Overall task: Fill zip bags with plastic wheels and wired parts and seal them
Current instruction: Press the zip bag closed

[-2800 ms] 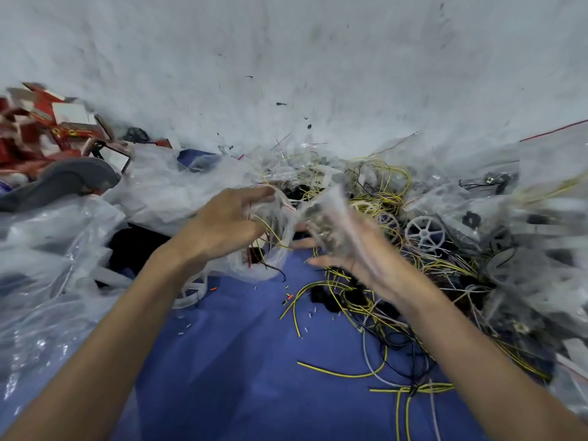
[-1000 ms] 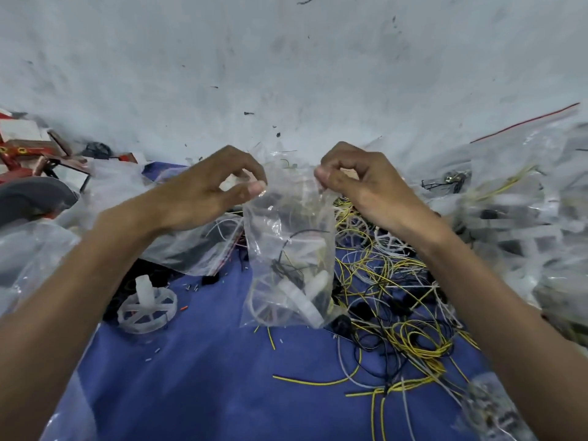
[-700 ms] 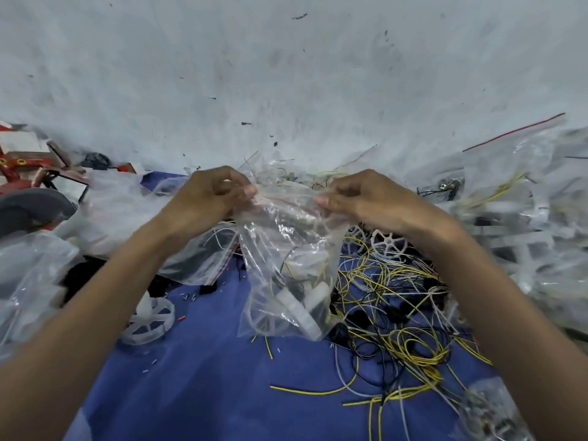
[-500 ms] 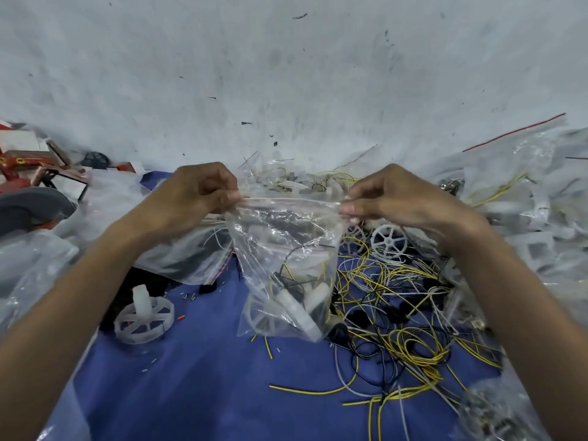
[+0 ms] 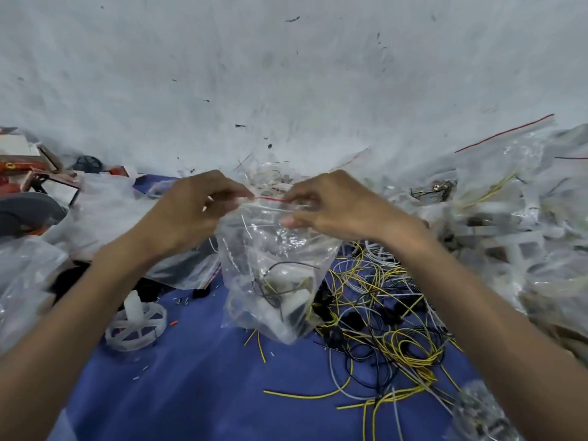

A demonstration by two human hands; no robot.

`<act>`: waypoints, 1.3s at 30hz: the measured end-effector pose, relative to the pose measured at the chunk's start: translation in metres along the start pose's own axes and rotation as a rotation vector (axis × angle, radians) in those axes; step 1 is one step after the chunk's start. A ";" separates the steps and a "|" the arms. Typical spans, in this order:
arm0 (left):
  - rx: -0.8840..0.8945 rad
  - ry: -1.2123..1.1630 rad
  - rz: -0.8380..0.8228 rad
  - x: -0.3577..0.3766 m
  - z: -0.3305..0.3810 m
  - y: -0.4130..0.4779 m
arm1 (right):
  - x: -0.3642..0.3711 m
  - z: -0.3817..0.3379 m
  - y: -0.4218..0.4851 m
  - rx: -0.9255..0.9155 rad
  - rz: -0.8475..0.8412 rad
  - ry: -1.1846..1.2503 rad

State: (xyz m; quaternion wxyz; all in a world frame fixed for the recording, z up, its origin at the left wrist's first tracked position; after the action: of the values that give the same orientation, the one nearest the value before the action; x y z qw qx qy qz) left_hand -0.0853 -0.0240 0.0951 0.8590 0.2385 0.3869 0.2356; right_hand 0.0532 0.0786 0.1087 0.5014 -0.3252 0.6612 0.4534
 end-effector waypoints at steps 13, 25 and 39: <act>0.112 0.219 0.144 -0.010 0.020 0.007 | -0.010 -0.008 -0.005 0.024 0.396 -0.012; 0.140 0.134 0.077 0.012 0.021 0.014 | -0.007 0.029 -0.028 0.172 0.553 0.330; 0.132 0.088 0.172 0.014 0.014 0.011 | 0.006 0.044 -0.019 0.183 0.494 0.510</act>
State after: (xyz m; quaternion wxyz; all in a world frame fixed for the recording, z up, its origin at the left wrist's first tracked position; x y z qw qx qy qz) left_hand -0.0685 -0.0108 0.1023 0.8002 0.3163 0.4172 0.2926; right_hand 0.0848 0.1118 0.0942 0.2228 -0.2121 0.8613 0.4043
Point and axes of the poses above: each hand's wrist, its own y-axis towards the middle knuckle, its own x-axis out of the palm, z = x × y, the point moved 6 cm from there along y, towards the middle knuckle, and after that the axes turned 10 degrees about -y, right-handed, at the moved point
